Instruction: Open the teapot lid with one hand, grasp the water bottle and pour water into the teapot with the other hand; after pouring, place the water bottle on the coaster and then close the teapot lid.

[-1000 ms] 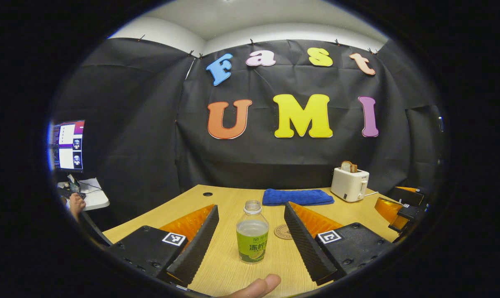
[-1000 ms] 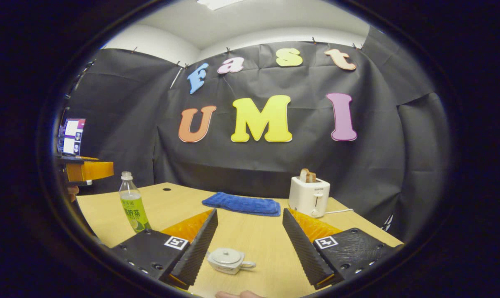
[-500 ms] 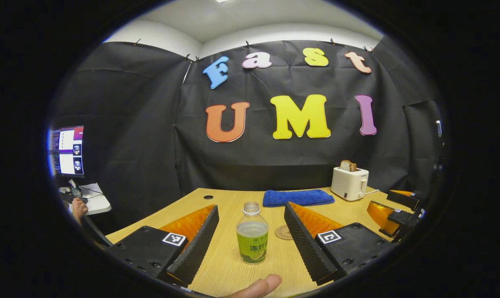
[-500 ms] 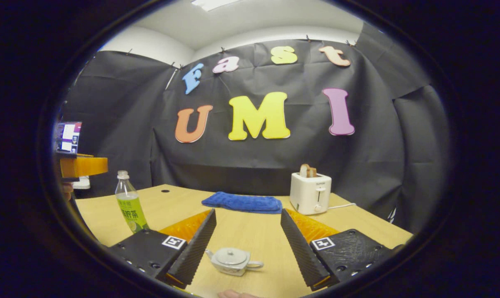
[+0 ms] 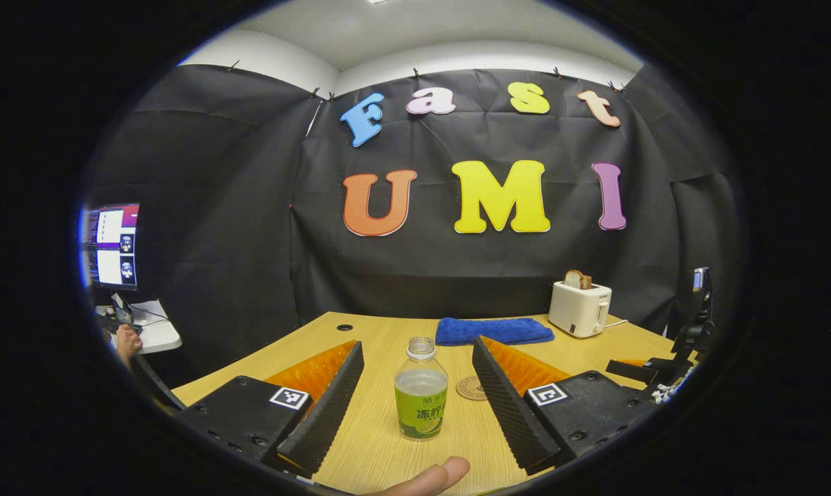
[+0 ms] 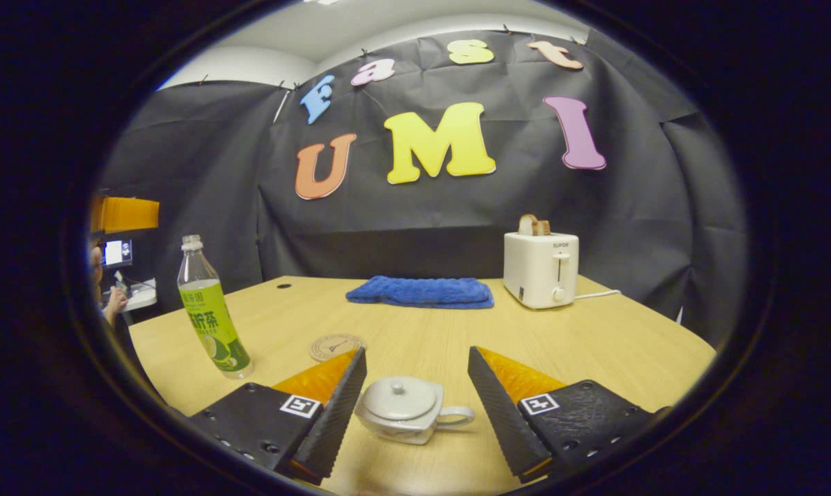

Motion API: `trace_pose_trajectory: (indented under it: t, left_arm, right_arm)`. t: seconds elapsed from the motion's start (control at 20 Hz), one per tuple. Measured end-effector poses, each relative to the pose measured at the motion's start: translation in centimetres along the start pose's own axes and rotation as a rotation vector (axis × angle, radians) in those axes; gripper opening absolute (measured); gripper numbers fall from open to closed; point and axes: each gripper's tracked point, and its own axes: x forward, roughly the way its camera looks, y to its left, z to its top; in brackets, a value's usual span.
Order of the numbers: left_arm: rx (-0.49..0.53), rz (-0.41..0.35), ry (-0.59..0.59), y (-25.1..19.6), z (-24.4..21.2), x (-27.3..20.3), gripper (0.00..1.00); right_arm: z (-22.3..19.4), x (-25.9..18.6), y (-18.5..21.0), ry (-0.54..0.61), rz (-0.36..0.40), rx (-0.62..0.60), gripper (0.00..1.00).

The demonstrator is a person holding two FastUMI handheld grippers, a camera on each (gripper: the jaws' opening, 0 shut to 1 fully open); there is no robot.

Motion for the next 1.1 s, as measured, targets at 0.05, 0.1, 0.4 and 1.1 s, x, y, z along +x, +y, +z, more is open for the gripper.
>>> trace_pose_trajectory:
  t: [0.05,0.1,0.4,1.1]
  left_arm:
    - [0.005,0.002,0.004,0.1,-0.2,0.1,0.99]
    - [0.01,0.002,0.008,0.0,-0.3,0.2,0.99]
    - [0.022,0.004,0.019,-0.2,-0.7,0.4,0.99]
    - [0.032,-0.016,0.043,-1.2,-1.5,0.6,0.99]
  right_arm:
    - [-0.1,0.2,0.3,0.006,0.012,-0.016,0.9]
    - [-0.6,0.3,0.7,0.013,0.019,-0.034,0.81]
    - [-1.3,0.9,2.2,0.034,0.1,-0.094,0.45]
    - [-1.4,0.8,1.1,0.016,0.078,-0.045,0.01]
